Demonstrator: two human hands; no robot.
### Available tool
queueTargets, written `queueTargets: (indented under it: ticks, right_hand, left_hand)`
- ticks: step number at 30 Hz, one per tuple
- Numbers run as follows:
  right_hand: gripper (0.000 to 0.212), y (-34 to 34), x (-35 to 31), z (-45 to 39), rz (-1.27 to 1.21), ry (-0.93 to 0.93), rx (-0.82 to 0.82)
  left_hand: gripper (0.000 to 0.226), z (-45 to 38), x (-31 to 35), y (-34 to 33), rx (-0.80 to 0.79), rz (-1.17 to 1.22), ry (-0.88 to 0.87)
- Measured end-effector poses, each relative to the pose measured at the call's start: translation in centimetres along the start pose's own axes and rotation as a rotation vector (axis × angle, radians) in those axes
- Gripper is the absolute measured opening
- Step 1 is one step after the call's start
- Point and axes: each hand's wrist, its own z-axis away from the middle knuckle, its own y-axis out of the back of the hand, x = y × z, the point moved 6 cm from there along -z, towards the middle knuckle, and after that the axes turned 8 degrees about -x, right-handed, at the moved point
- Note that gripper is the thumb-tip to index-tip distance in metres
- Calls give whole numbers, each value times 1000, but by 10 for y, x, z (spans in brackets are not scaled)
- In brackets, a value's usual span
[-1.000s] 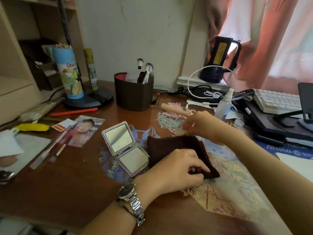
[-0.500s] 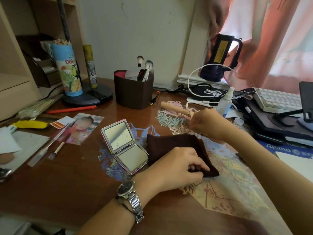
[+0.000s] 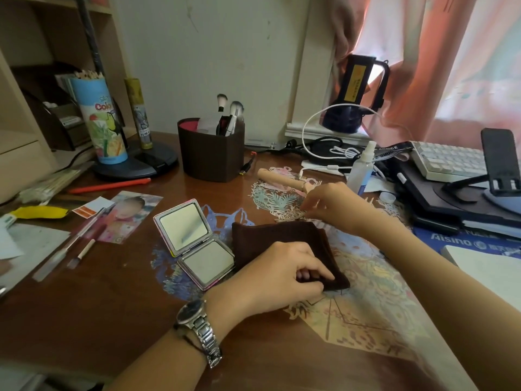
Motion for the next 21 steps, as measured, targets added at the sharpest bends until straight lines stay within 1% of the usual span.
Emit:
queueTargets:
  ticks: [5, 11, 15, 21]
  right_hand:
    - [14, -6, -4, -10, 92, -42, -56]
    - [12, -9, -4, -12, 145, -35, -30]
    - [6, -4, -2, -9, 91, -23, 60]
    - [6, 17, 10, 11, -17, -34, 213]
  left_hand:
    - [25, 0, 0, 0, -4, 10, -4]
    - [25, 0, -1, 0, -12, 17, -6]
    - [25, 0, 0, 0, -9, 22, -7]
    - [25, 0, 0, 0, -5, 25, -9]
